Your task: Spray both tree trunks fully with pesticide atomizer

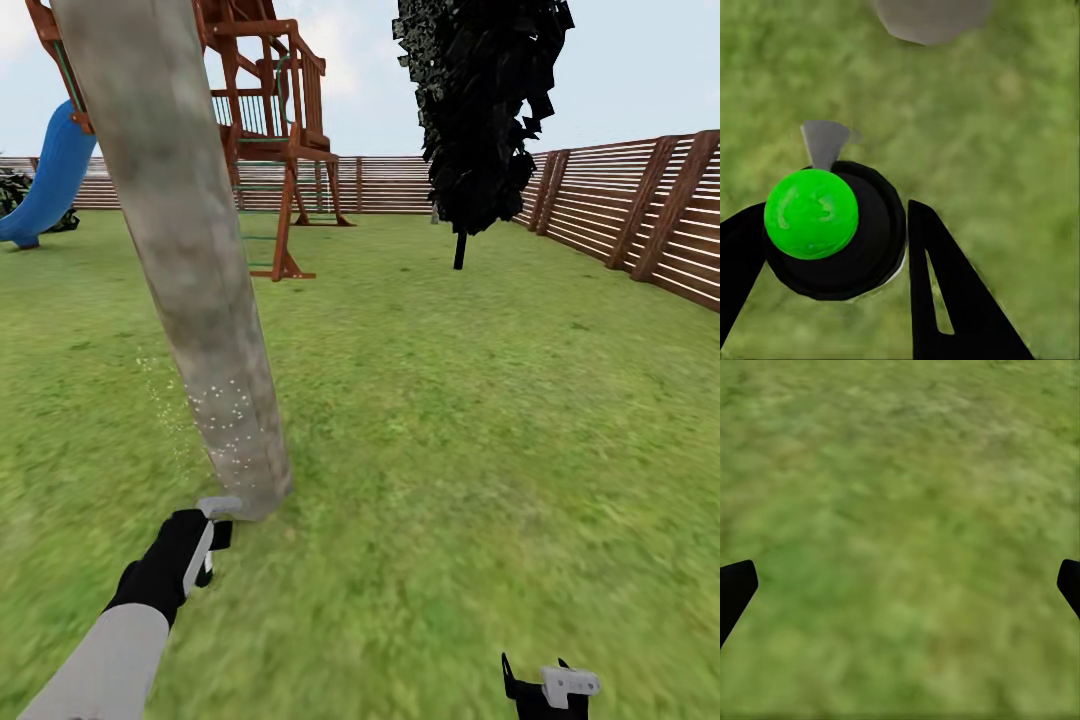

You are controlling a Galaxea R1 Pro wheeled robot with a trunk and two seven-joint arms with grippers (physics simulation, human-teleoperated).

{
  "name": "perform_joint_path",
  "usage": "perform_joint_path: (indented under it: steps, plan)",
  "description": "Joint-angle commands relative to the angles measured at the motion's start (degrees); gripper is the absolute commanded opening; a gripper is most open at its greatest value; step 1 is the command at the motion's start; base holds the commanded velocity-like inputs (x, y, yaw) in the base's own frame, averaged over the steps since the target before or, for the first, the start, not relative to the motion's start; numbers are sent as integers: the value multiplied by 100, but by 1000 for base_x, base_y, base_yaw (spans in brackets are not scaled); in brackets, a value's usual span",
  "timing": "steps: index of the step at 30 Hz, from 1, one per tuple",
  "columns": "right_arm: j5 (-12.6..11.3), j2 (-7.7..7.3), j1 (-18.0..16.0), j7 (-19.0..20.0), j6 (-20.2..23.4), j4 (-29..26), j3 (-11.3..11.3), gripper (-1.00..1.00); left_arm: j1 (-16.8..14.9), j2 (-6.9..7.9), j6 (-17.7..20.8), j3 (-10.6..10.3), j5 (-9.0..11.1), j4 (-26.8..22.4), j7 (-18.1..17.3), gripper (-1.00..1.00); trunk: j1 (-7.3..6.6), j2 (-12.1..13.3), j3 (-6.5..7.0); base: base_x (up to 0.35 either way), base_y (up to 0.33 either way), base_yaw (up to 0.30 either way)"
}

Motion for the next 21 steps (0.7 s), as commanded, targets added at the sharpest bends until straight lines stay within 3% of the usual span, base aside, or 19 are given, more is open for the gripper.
perform_joint_path:
  steps: [1, 6, 9, 11, 14, 21]
  plan:
    - [1, 0, 0, 0, 0, 0, 2, 100, 7, 82, -35, 1, 67, 8, 26, -100, 0, 0, 0, 0, 0, 0]
    - [-2, -1, 0, 0, 0, 96, 0, 100, 228, 97, -174, 4, 126, 102, 19, -100, 0, 0, 0, 0, 0, 0]
    - [1, -8, 0, 6, 0, 138, 3, 100, 241, 102, -844, 6, 118, 738, 43, -100, 0, 0, 0, 67, -50, 0]
    - [1, -9, 0, 2, -3, 140, 4, 100, 242, 93, -1129, 5, 129, 875, 47, -100, 0, 0, 0, 160, -191, 0]
    - [-7, -17, 0, 0, 0, 148, 4, 100, 242, 1, -1205, 5, 295, 960, 50, -100, 0, 0, 0, 174, -220, 0]
    - [-7, -35, 0, -16, 0, 156, 4, 100, 242, -12, -1545, 11, 327, 981, 61, -100, 0, 0, 0, 177, -225, 0]
